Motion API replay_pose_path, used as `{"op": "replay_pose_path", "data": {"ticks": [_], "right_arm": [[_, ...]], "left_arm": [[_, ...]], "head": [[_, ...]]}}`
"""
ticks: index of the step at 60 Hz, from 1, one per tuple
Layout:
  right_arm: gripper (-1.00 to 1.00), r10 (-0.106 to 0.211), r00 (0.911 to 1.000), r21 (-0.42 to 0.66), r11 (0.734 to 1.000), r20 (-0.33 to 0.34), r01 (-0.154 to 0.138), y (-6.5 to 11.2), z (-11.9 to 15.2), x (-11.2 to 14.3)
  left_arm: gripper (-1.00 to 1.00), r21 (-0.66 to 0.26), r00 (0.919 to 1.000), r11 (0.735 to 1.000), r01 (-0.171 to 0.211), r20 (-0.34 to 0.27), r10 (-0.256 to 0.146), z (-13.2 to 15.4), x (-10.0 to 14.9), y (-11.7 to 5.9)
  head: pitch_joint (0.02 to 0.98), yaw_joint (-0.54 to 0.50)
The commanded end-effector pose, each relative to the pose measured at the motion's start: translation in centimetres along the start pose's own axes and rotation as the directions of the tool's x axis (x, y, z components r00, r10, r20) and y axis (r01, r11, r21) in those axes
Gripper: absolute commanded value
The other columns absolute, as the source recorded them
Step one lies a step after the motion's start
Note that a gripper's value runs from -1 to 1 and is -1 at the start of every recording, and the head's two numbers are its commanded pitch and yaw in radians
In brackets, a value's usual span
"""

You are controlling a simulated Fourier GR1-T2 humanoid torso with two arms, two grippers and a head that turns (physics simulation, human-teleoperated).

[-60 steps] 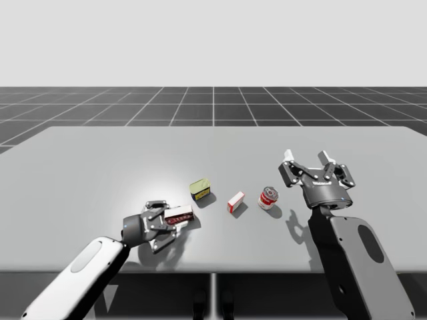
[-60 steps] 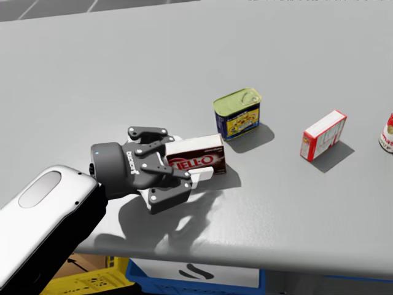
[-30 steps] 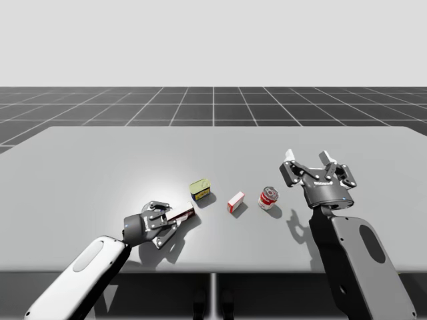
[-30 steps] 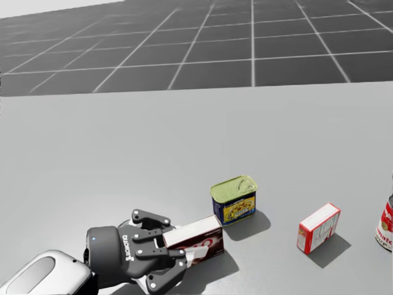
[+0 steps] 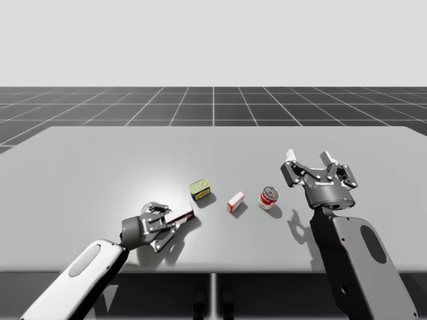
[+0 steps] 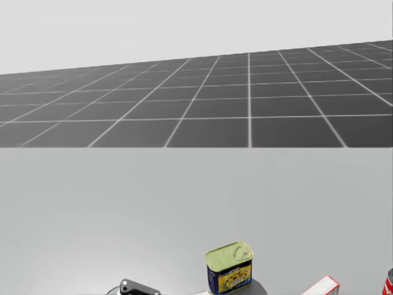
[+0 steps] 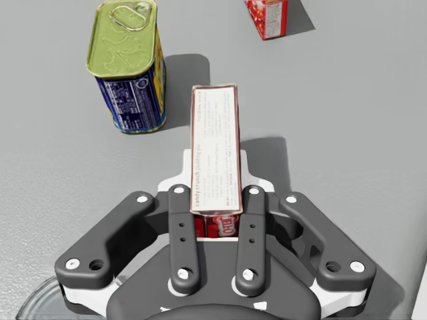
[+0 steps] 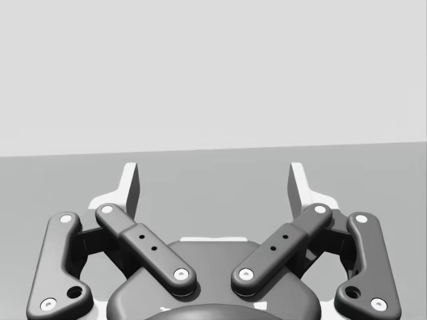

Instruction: Grasp the pudding box and hold it up.

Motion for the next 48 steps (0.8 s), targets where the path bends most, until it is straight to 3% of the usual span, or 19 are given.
{"op": "replay_pose_path", "data": {"ticks": [1, 14, 26, 37, 43, 48], "right_arm": [[-1.00, -0.001, 1.0000, -0.002, 1.000, 0.000, 0.001, -0.1, -0.1, 0.0], [-1.00, 0.000, 1.0000, -0.001, 1.000, -0.002, 0.000, -0.1, -0.1, -0.1], [-1.00, -0.001, 1.0000, -0.005, 1.000, -0.002, 0.001, -0.1, -0.1, -0.1], [-1.00, -0.003, 1.0000, -0.008, 1.000, -0.001, 0.003, -0.2, -0.2, -0.1], [-1.00, -0.003, 1.0000, -0.009, 1.000, -0.001, 0.003, -0.3, -0.2, -0.1], [-1.00, -0.005, 1.0000, -0.012, 1.000, 0.001, 0.005, -0.4, -0.2, -0.1]], "left_arm": [[1.00, -0.069, 0.9992, 0.997, 0.039, 0.010, -0.038, 0.3, 1.0, -1.1], [1.00, -0.040, 0.9943, 0.995, 0.093, 0.055, -0.091, 1.6, 4.0, -1.4], [1.00, 0.009, 0.9823, 0.988, 0.152, 0.110, -0.152, 3.3, 8.0, -1.2], [1.00, 0.066, 0.9611, 0.973, 0.220, 0.156, -0.228, 4.8, 12.0, -0.9], [1.00, 0.115, 0.9410, 0.956, 0.268, 0.181, -0.286, 5.9, 14.6, -0.5], [1.00, 0.144, 0.9294, 0.944, 0.297, 0.183, -0.321, 6.6, 16.0, -0.2]], "head": [[0.451, 0.18], [0.460, 0.19], [0.468, 0.18], [0.468, 0.18], [0.465, 0.18], [0.462, 0.18]]}}
